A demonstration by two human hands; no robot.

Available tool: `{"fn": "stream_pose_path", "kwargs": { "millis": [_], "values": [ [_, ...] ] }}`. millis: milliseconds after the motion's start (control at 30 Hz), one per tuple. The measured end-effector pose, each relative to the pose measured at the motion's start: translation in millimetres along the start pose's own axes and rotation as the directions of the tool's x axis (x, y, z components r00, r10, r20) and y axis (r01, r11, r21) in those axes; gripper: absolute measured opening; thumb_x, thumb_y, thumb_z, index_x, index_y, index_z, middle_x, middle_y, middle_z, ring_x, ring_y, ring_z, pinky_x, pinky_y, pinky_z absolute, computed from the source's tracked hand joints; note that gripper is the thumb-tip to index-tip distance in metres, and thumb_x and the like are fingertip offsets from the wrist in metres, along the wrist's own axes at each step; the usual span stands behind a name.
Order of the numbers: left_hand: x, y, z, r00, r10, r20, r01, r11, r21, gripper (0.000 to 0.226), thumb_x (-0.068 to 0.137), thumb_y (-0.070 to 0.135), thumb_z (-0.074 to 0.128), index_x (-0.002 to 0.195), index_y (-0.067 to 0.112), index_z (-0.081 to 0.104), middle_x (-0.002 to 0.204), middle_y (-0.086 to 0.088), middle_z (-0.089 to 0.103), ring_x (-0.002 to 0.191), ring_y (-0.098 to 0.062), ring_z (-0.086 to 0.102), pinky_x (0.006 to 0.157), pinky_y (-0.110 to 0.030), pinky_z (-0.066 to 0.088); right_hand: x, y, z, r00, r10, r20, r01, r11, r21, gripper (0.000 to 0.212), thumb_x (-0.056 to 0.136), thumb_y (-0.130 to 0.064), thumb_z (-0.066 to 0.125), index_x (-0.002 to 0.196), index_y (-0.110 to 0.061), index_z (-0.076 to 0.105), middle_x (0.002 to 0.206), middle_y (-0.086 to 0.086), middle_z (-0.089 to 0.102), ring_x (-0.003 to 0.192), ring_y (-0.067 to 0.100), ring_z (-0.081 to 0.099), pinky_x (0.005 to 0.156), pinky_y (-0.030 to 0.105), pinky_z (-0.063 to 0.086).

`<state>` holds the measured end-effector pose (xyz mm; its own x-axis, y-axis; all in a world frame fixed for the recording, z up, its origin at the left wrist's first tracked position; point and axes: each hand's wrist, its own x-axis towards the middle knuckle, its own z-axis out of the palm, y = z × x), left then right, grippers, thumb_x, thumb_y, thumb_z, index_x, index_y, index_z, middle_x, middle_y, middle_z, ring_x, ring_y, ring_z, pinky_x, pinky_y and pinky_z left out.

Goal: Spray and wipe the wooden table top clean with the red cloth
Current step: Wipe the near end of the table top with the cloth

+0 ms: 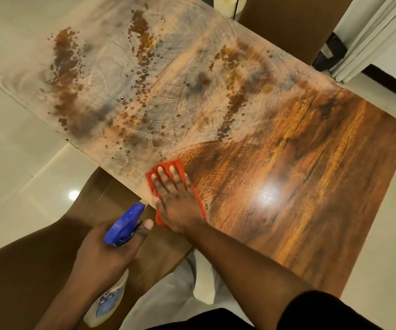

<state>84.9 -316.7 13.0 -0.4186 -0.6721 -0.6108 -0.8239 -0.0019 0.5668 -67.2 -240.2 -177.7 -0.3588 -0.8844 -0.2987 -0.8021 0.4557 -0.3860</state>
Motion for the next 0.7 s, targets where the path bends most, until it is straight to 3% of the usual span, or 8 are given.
{"fn": "stream_pose_path", "kwargs": {
  "millis": [167, 267, 367, 500, 600, 700],
  "values": [
    [9, 5, 6, 0.999, 0.035, 0.014, -0.035, 0.999, -0.008, 0.069, 0.074, 0.070, 0.067, 0.115, 0.016, 0.079, 0.069, -0.009, 0.081, 0.066, -0.020, 0.078, 0.077, -0.036, 0.060, -70, 12, 26, 0.994, -0.100, -0.037, 0.098, 0.993, -0.066, 0.065, 0.116, -0.046, 0.030, 0.175, -0.025, 0.012, 0.183, -0.004, 0.002, 0.168, 0.020, -0.010, 0.135, 0.052, 0.002],
    [12, 7, 9, 0.997, 0.067, 0.032, -0.066, 0.997, -0.030, 0.069, 0.073, 0.072, 0.065, 0.111, 0.017, 0.079, 0.069, -0.007, 0.079, 0.056, -0.009, 0.076, 0.074, -0.034, 0.057, -130, 40, 33, 0.997, 0.022, -0.072, -0.026, 0.999, -0.048, 0.063, 0.117, -0.049, 0.027, 0.175, -0.028, 0.010, 0.183, -0.006, 0.001, 0.169, 0.020, -0.005, 0.131, 0.053, 0.008],
    [15, 9, 12, 0.995, 0.086, 0.055, -0.084, 0.996, -0.025, 0.067, 0.075, 0.071, 0.066, 0.110, 0.016, 0.080, 0.071, -0.007, 0.079, 0.061, -0.002, 0.077, 0.074, -0.031, 0.054, -197, 77, 37, 0.965, 0.246, -0.090, -0.251, 0.967, -0.048, 0.064, 0.117, -0.052, 0.021, 0.175, -0.029, 0.004, 0.183, -0.006, -0.004, 0.169, 0.022, -0.004, 0.131, 0.050, 0.008],
    [19, 13, 15, 0.994, 0.080, 0.071, -0.079, 0.997, -0.014, 0.062, 0.078, 0.067, 0.066, 0.108, 0.014, 0.080, 0.070, -0.010, 0.079, 0.065, -0.019, 0.079, 0.078, -0.039, 0.061, -266, 130, 31, 0.826, 0.557, -0.086, -0.562, 0.826, -0.039, 0.070, 0.115, -0.054, 0.013, 0.174, -0.019, 0.008, 0.183, 0.003, -0.001, 0.169, 0.028, -0.006, 0.133, 0.057, 0.011],
    [21, 14, 14, 0.994, 0.083, 0.065, -0.083, 0.997, 0.000, 0.068, 0.076, 0.069, 0.064, 0.101, 0.007, 0.079, 0.076, -0.021, 0.078, 0.075, -0.039, 0.078, 0.087, -0.057, 0.063, -271, 155, 14, 0.636, 0.762, -0.125, -0.756, 0.647, 0.096, 0.072, 0.112, -0.059, 0.010, 0.174, -0.024, 0.000, 0.181, -0.001, -0.013, 0.167, 0.023, -0.015, 0.135, 0.055, 0.002],
    [23, 11, 11, 0.994, 0.081, 0.079, -0.083, 0.996, 0.024, 0.076, 0.073, 0.072, 0.063, 0.099, 0.002, 0.078, 0.081, -0.029, 0.077, 0.079, -0.047, 0.076, 0.089, -0.065, 0.061, -229, 156, -1, 0.470, 0.868, -0.163, -0.830, 0.497, 0.252, 0.073, 0.110, -0.058, 0.010, 0.174, -0.023, 0.000, 0.181, 0.003, -0.010, 0.168, 0.027, -0.013, 0.135, 0.054, -0.004]
  ]
}}
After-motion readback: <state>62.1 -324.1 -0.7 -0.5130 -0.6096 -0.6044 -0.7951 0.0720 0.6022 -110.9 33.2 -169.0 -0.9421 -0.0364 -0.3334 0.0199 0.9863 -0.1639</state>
